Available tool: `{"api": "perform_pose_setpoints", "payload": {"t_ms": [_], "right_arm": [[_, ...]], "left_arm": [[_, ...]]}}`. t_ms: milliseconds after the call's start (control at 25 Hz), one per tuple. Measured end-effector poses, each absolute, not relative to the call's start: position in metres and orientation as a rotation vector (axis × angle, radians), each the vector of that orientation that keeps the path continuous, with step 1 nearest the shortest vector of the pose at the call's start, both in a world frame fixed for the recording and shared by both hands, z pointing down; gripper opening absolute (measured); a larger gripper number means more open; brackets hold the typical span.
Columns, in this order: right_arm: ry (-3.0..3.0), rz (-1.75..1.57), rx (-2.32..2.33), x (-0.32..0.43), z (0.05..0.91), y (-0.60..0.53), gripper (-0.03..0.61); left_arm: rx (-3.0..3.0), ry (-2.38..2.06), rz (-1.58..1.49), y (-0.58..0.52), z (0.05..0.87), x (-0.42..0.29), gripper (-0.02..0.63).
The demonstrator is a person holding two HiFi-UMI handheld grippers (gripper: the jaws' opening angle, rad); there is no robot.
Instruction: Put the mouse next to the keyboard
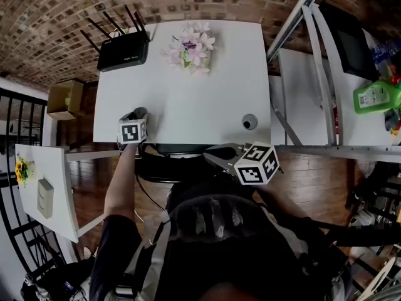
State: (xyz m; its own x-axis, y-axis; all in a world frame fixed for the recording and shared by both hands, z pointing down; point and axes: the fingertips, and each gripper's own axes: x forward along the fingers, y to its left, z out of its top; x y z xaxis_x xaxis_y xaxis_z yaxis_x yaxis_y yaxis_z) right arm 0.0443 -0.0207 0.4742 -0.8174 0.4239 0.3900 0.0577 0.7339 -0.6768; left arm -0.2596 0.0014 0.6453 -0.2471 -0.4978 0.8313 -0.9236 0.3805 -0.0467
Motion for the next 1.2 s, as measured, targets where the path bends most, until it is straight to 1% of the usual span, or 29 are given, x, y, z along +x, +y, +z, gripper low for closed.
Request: {"api": "perform_pose_setpoints", "payload": {"t_ms": [360, 760, 1080, 1200], "right_arm": [[-2.401, 0.935, -0.366, 0.066, 0.476, -0.028, 0.004], [-2.362, 0.979, -0.334, 0.081, 0.485, -0.026, 0.005], [-2.334, 0.882, -0.309, 0.048, 0.486, -0.007, 0.005], [-2.303, 0.871, -0.296, 0.034, 0.487, 0.0, 0.005]], "left_arm": [[1.248, -1.854, 0.753, -0.016, 0.644, -0.228, 0.227], [1.356, -1.822, 0.715, -0.048, 0.643, -0.2, 0.227], [1.475, -1.836, 0.722, -0.068, 0.642, -0.185, 0.227], [1.505, -1.831, 0.669, -0.068, 0.643, -0.182, 0.229]]}}
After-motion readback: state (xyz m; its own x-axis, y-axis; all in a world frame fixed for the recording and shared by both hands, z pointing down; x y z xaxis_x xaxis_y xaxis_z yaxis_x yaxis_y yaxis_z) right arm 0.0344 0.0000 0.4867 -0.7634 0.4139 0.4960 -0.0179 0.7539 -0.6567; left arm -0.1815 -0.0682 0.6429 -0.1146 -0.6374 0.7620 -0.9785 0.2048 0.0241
